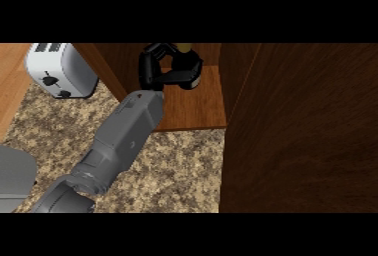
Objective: Pick up the wine, place it into the cabinet and close the cabinet
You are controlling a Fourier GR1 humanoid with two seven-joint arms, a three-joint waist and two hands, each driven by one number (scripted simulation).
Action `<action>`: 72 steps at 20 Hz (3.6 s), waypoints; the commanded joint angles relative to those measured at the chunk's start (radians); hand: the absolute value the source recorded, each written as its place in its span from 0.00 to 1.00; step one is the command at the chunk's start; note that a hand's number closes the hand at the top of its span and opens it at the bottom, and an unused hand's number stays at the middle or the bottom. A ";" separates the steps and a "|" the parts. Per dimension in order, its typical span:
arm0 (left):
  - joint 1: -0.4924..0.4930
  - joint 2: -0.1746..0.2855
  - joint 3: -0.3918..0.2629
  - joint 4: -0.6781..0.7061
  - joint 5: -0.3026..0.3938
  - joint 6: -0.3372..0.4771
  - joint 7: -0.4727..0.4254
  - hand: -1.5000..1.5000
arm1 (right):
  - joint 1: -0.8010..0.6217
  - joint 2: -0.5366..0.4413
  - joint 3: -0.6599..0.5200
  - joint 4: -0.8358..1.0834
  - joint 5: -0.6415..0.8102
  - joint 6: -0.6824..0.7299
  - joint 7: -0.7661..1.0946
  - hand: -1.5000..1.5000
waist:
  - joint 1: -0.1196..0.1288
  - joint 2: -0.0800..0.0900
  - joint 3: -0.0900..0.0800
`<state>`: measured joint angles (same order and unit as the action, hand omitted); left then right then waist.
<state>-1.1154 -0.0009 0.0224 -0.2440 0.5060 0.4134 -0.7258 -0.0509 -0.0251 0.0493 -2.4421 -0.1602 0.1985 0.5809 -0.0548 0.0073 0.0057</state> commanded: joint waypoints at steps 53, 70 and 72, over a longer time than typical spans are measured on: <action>0.064 0.001 0.037 0.130 -0.074 -0.107 -0.134 0.00 | -0.057 0.006 0.046 -0.041 -0.018 -0.027 0.050 0.00 | 0.008 0.008 -0.007; 0.222 0.001 -0.170 -0.020 0.156 -0.146 -0.152 0.00 | -0.029 0.011 0.069 -0.058 -0.022 -0.056 0.065 0.00 | -0.013 -0.011 -0.006; 0.257 0.001 -0.225 -0.090 0.182 -0.122 -0.124 0.00 | -0.040 -0.007 0.045 -0.051 -0.012 -0.052 0.062 0.00 | 0.009 -0.016 -0.006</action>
<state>-0.9727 -0.0006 -0.1375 -0.2592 0.6280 0.2773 -0.8540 -0.1180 -0.0159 0.1151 -2.4219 -0.1578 0.1477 0.6200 -0.0693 -0.0006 0.0010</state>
